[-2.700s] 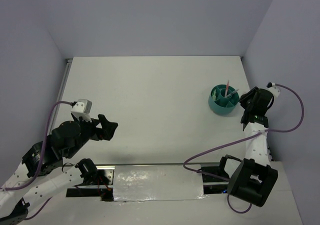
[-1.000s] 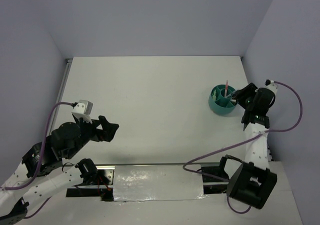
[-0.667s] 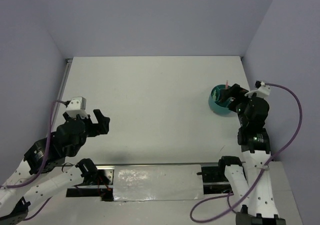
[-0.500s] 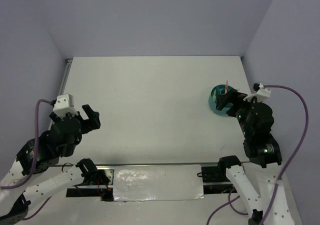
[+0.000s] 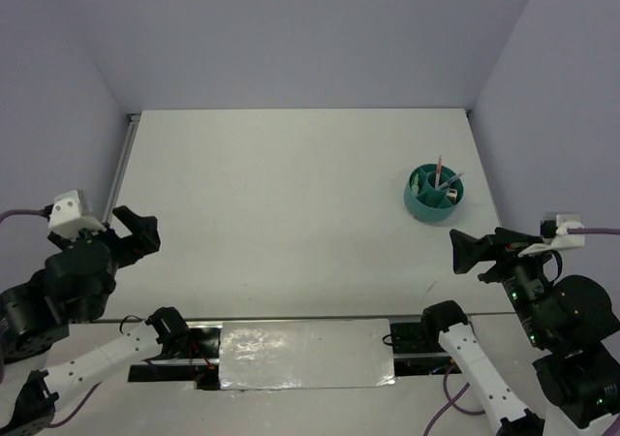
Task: Sort the stationery into containers
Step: Reset both arms
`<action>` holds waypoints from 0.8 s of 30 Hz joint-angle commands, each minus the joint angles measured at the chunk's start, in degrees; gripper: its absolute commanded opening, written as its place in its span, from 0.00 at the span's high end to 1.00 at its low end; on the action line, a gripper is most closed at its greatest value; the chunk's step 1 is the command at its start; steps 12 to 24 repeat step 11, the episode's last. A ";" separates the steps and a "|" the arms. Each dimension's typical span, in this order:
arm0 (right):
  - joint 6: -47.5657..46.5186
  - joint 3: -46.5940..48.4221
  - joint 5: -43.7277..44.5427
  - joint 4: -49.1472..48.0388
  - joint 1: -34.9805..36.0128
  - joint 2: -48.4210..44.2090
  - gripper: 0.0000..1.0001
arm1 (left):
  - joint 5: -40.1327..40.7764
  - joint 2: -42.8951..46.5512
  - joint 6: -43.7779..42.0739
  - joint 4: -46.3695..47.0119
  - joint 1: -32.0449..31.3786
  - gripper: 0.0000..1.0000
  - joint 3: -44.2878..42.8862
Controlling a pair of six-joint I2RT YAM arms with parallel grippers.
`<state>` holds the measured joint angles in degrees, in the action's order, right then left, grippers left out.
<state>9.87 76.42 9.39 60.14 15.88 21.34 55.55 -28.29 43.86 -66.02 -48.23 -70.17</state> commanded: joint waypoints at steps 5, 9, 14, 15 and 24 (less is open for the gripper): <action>-1.52 -2.33 -1.13 2.71 2.75 -0.87 0.00 | -2.20 4.56 2.11 -7.18 0.15 0.01 -6.46; -0.91 -2.86 -0.86 2.18 3.19 -0.25 0.00 | -1.32 4.12 4.57 -11.59 0.15 0.01 -7.35; -0.82 -3.56 -1.82 2.00 3.28 0.28 0.00 | -1.41 4.21 5.01 -11.59 0.15 0.01 -7.09; -0.82 -3.56 -1.82 2.00 3.28 0.28 0.00 | -1.41 4.21 5.01 -11.59 0.15 0.01 -7.09; -0.82 -3.56 -1.82 2.00 3.28 0.28 0.00 | -1.41 4.21 5.01 -11.59 0.15 0.01 -7.09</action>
